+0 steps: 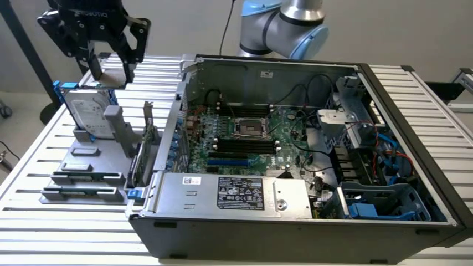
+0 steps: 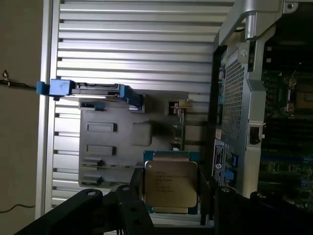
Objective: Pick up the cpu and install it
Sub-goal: 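Pick up the cpu and move it towards the insertion slot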
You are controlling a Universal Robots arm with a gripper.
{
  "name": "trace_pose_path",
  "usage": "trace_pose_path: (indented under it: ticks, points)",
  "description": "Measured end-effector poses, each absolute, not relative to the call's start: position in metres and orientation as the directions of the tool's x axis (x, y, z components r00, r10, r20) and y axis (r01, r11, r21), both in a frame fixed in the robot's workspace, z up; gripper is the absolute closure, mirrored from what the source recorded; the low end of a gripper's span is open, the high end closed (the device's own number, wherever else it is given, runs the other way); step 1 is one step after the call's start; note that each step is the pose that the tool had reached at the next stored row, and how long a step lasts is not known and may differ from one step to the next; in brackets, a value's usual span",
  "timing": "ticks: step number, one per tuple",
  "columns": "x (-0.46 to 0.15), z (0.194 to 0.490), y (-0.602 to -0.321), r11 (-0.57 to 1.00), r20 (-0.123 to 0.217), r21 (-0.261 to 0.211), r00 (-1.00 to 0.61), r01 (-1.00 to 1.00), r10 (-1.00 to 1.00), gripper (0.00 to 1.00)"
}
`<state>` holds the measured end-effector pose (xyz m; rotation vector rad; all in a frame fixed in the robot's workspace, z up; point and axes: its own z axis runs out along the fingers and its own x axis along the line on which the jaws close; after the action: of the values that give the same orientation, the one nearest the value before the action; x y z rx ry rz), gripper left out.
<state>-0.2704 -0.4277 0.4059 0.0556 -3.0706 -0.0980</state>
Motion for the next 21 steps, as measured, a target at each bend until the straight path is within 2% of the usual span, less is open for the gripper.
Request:
trace_pose_path:
  ticks: [21]
  points:
    - [-0.175, 0.404, -0.426, 0.997, 0.068, 0.066, -0.997, -0.036, -0.040, 0.45]
